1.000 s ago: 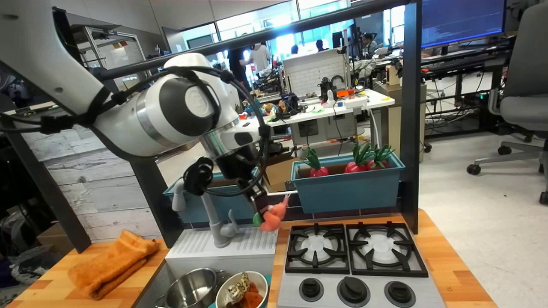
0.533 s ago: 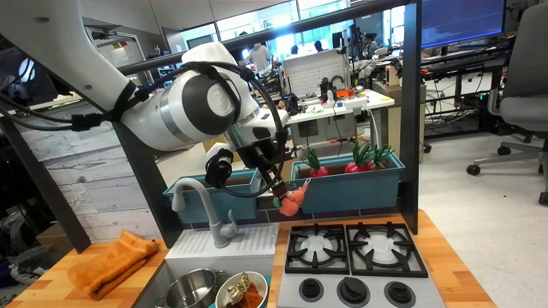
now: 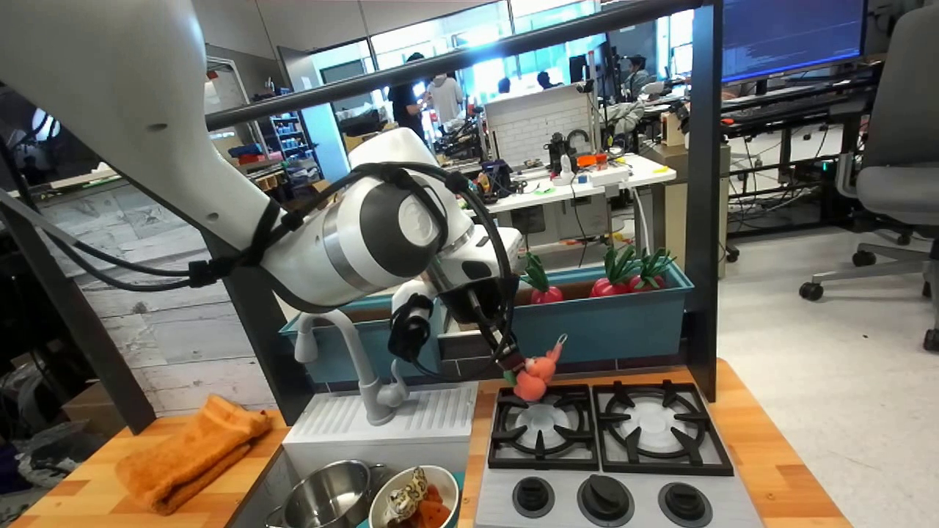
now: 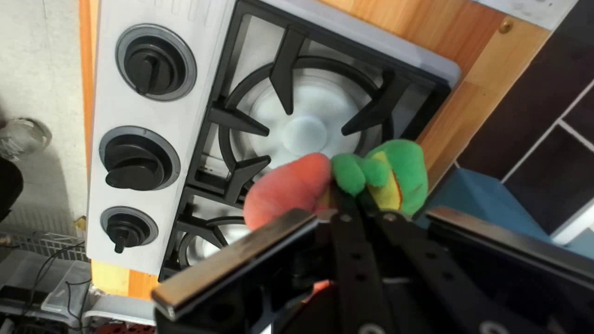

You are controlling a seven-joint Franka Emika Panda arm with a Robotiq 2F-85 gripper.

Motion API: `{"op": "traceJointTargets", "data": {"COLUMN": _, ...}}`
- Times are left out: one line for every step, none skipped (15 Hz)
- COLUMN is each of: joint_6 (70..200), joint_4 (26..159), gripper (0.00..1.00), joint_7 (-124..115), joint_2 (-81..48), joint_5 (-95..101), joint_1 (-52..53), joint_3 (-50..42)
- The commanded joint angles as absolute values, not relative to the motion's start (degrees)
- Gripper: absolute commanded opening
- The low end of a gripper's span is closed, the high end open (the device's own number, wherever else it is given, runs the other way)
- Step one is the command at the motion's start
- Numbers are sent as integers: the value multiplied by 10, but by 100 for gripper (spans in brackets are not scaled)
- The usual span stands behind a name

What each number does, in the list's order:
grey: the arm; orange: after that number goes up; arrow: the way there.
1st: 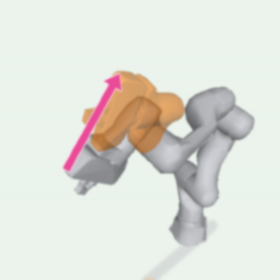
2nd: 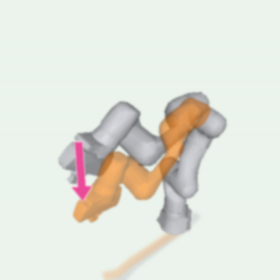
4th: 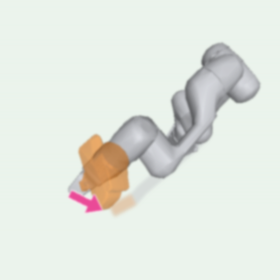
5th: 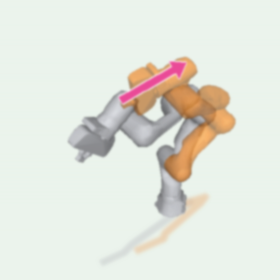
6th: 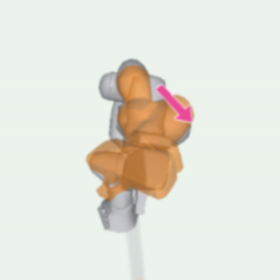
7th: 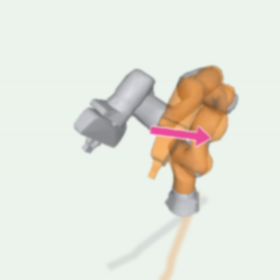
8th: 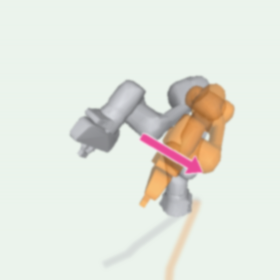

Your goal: Wipe the counter with the cloth, then pick the objects in the bowls in the sink and put them on the counter and the stove

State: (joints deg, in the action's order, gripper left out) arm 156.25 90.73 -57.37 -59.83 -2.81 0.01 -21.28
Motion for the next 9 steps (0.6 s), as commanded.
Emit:
{"op": "traceJointTargets", "data": {"joint_6": 1555, "joint_4": 870, "gripper": 17, "joint_7": -591, "joint_2": -626, "joint_5": -31, "joint_1": 5, "joint_3": -230}}
{"op": "traceJointTargets", "data": {"joint_6": 1551, "joint_4": 872, "gripper": 30, "joint_7": -588, "joint_2": -623, "joint_5": -32, "joint_1": 3, "joint_3": -227}}
{"op": "traceJointTargets", "data": {"joint_6": 1547, "joint_4": 877, "gripper": 35, "joint_7": -583, "joint_2": -617, "joint_5": -32, "joint_1": 2, "joint_3": -223}}
{"op": "traceJointTargets", "data": {"joint_6": 1539, "joint_4": 883, "gripper": 43, "joint_7": -575, "joint_2": -609, "joint_5": -33, "joint_1": -1, "joint_3": -215}}
{"op": "traceJointTargets", "data": {"joint_6": 1557, "joint_4": 886, "gripper": 25, "joint_7": -579, "joint_2": -617, "joint_5": -31, "joint_1": -1, "joint_3": -221}}
{"op": "traceJointTargets", "data": {"joint_6": 1555, "joint_4": 886, "gripper": 31, "joint_7": -579, "joint_2": -617, "joint_5": -31, "joint_1": -1, "joint_3": -221}}
{"op": "traceJointTargets", "data": {"joint_6": 1554, "joint_4": 886, "gripper": 40, "joint_7": -579, "joint_2": -617, "joint_5": -31, "joint_1": -1, "joint_3": -220}}
{"op": "traceJointTargets", "data": {"joint_6": 1553, "joint_4": 886, "gripper": 68, "joint_7": -578, "joint_2": -617, "joint_5": -31, "joint_1": -1, "joint_3": -219}}
{"op": "traceJointTargets", "data": {"joint_6": 1548, "joint_4": 901, "gripper": 68, "joint_7": -572, "joint_2": -605, "joint_5": -27, "joint_1": 5, "joint_3": -219}}
